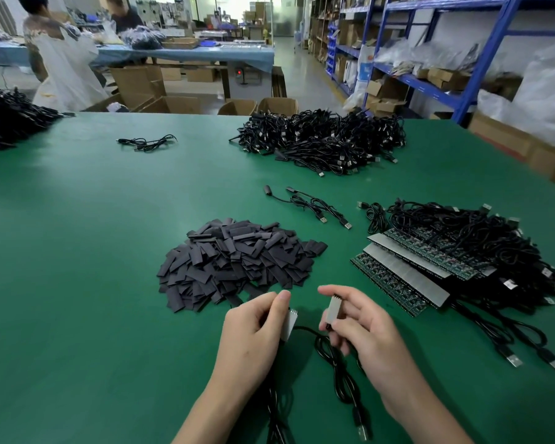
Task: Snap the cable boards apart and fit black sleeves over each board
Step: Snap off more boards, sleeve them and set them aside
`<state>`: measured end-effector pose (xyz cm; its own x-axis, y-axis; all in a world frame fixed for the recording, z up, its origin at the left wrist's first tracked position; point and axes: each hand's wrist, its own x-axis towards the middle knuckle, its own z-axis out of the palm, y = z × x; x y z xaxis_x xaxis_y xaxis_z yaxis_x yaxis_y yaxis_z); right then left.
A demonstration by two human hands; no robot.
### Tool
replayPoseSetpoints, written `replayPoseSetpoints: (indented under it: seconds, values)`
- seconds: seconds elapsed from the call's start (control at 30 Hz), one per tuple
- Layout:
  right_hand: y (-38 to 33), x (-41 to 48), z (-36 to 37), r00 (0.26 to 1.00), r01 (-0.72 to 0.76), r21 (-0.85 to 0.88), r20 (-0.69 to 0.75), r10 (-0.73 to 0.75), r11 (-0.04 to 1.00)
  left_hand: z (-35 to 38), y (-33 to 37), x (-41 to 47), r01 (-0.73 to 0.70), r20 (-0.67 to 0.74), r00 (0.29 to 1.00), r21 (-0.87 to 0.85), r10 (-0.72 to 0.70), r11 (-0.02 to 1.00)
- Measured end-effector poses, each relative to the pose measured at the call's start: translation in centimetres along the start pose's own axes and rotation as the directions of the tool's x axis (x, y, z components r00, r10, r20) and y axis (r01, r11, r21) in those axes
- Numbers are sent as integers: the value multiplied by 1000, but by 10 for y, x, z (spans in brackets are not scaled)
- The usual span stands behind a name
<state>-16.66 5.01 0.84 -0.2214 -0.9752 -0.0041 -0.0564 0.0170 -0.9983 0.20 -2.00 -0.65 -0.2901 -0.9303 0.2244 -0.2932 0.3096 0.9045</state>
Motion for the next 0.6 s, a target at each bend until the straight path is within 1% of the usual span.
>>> replayPoseSetpoints:
  seconds: [0.07,0.1,0.2,0.27,0.33,0.47,0.6]
  values:
    - [0,1,-2,1000,13,-22,-21,-13,1000,1,0,-1,-51,39,998,72,48,996]
    - [0,1,-4,999,20,-25,-29,-20,999,1,0,-2,-69,32,997,103,66,992]
    - [1,4,-7,997,14,-3,-82,-14,1000,0,-2,0,-72,-72,994,136,83,988]
    - [1,6,-10,992,14,6,-128,-13,1000,-4,-5,3,-42,-149,986,185,71,982]
    - [1,6,-13,990,20,-26,-140,-23,999,-8,-7,5,0,-196,979,234,47,972]
    - [5,6,-11,988,29,-155,-144,-51,988,-11,-8,6,14,-213,976,257,43,966]
    - [7,6,-7,989,33,-230,-134,-65,973,-10,-3,7,7,-191,981,266,45,964]
